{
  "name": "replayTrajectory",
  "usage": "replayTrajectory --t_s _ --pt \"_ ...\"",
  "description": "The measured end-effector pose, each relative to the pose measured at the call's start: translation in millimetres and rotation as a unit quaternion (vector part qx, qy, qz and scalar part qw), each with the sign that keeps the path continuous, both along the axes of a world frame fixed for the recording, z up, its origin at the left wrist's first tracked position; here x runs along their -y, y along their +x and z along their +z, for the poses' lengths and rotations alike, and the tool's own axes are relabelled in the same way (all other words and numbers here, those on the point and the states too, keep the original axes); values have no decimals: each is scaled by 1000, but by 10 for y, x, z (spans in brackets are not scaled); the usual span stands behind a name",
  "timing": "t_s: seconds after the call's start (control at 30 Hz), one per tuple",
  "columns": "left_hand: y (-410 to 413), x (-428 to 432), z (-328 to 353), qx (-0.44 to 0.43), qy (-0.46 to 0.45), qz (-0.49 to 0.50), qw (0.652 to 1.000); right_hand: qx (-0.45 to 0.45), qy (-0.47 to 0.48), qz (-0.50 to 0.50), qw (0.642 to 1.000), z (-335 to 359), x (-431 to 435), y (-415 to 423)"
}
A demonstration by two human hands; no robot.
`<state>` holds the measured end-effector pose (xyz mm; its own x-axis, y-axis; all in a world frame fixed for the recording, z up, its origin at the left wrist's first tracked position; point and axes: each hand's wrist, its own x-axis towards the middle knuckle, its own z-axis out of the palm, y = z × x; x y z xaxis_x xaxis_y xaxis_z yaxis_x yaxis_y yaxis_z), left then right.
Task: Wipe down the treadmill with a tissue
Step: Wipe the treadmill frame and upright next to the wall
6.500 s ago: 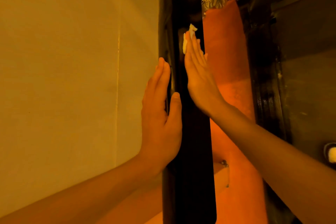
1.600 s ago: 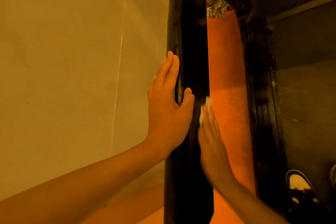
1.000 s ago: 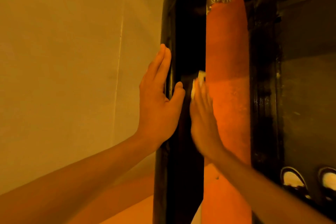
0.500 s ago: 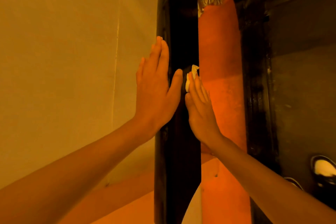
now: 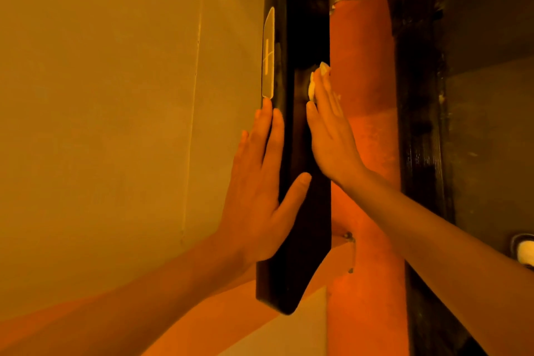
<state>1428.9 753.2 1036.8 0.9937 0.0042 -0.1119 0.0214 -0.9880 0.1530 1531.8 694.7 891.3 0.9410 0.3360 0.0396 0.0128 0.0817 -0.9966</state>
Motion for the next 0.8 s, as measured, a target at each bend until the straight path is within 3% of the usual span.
replayTrajectory --t_s 0.2,0.33,0.47,0.63,0.8 --pt "-2 25 -24 9 -22 6 1000 -37 37 -22 998 32 48 -773" --pt "4 24 -14 11 -23 3 1000 -38 36 22 998 56 231 -1557" --pt "20 38 -6 9 -19 4 1000 15 -48 38 998 7 181 -934" --pt "12 31 -15 8 -23 9 1000 7 -79 38 996 -48 -24 268" --pt "13 50 -8 22 -22 14 999 -40 29 36 998 104 196 -983"
